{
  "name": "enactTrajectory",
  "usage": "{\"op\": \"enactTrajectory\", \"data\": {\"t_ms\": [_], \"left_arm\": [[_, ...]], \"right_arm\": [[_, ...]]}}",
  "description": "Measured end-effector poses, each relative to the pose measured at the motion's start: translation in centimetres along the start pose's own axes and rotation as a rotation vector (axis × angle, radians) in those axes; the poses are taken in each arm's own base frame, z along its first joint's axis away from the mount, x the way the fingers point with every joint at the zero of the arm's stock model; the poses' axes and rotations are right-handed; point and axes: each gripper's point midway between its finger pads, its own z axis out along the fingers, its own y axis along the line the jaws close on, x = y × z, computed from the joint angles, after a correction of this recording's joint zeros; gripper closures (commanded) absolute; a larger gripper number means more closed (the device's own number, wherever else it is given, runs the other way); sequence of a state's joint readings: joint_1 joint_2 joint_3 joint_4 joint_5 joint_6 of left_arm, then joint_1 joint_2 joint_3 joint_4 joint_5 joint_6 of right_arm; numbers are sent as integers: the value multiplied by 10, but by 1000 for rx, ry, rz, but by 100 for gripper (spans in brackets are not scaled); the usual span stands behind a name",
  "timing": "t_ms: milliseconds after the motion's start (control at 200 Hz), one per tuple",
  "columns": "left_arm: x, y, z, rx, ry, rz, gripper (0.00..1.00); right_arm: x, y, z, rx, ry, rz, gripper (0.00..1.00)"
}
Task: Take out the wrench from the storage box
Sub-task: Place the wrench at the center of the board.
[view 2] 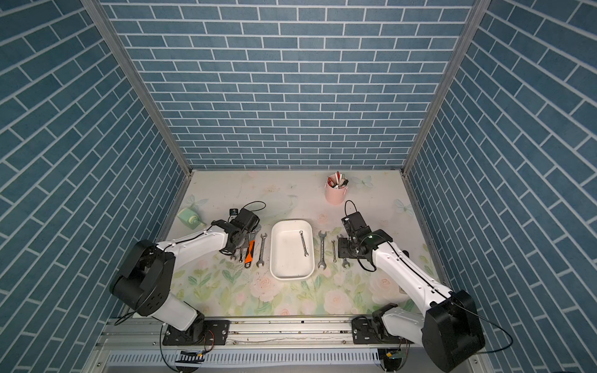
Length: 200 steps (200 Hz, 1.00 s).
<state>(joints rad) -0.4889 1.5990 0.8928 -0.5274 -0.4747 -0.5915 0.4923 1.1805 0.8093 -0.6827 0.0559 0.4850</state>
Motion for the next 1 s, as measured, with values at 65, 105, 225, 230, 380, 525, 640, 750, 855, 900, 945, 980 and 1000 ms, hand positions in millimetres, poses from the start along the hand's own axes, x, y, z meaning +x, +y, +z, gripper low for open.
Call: {"op": "enactTrajectory", "data": {"t_ms": [65, 105, 225, 230, 380, 525, 640, 750, 855, 900, 945, 980, 1000], "left_arm": [[3, -1, 4, -6, 6, 5, 96], [3, -2, 6, -6, 8, 6, 96], [5, -5, 12, -4, 12, 9, 96], [6, -5, 12, -5, 13, 9, 96], [11, -6, 17, -10, 23, 13, 94], [14, -7, 22, -2, 40, 3, 83], [16, -7, 24, 8, 47, -16, 70], [16, -8, 20, 32, 43, -28, 58], [12, -8, 10, 70, 28, -51, 51], [6, -8, 2, 92, 11, -71, 50], [0, -7, -8, 117, -13, -91, 50], [-6, -6, -17, 143, -35, -110, 49], [-10, -5, -23, 160, -49, -123, 49]], "right_arm": [[0, 1, -1, -3, 1, 8, 38], [-1, 1, -2, -6, 0, 9, 38], [-7, 5, -7, -16, -9, 16, 38], [-7, 5, -7, -17, -10, 16, 38], [-18, 12, -18, -39, -30, 25, 39], [-28, 27, -29, -60, -41, 10, 39], [-34, 53, -38, -76, -43, -35, 39], [-39, 83, -46, -95, -48, -83, 39], [-42, 112, -48, -110, -50, -117, 39], [-43, 123, -46, -112, -45, -130, 39], [-43, 134, -42, -109, -36, -145, 39], [-43, 143, -37, -105, -27, -162, 39], [-43, 147, -35, -102, -24, -167, 39]]}}
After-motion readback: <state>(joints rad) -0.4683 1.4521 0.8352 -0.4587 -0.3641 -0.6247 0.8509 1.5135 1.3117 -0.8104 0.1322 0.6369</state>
